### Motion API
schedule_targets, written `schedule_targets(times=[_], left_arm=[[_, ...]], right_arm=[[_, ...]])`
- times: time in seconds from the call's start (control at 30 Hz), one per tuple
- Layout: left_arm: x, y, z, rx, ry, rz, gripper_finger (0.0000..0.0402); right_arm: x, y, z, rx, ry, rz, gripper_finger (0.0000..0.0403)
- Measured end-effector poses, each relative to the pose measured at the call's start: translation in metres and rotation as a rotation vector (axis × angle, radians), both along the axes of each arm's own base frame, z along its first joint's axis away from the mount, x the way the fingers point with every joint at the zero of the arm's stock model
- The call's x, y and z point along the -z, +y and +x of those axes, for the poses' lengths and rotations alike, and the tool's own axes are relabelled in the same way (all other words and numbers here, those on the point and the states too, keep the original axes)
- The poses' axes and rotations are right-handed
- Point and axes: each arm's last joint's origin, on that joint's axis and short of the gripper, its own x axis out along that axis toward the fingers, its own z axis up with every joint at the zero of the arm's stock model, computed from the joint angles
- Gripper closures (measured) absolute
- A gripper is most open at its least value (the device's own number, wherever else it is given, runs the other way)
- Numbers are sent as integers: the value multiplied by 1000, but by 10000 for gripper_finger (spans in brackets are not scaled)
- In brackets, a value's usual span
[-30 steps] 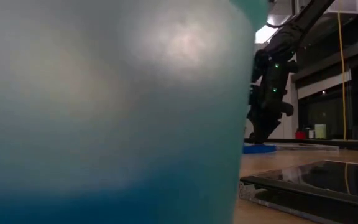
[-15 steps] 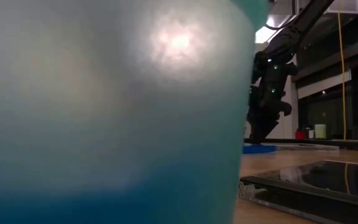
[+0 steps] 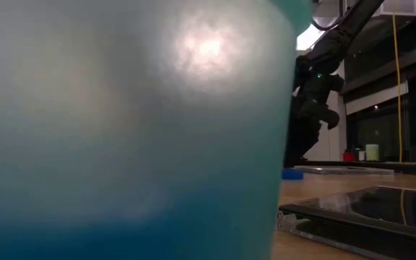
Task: Pick & place jewel cases by type
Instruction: Put the blue cd case into the green bin
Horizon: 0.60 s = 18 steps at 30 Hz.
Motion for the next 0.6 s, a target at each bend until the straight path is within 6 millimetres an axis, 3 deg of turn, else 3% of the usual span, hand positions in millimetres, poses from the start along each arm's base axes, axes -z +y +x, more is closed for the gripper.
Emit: schedule_targets(times=[0.37, 0.6], left_arm=[[14, 16, 1, -17, 42, -4, 226], [29, 19, 16, -4, -74, -50, 226]], right_arm=[[9, 5, 8, -3, -5, 20, 397], [9, 5, 8, -3, -8, 19, 397]])
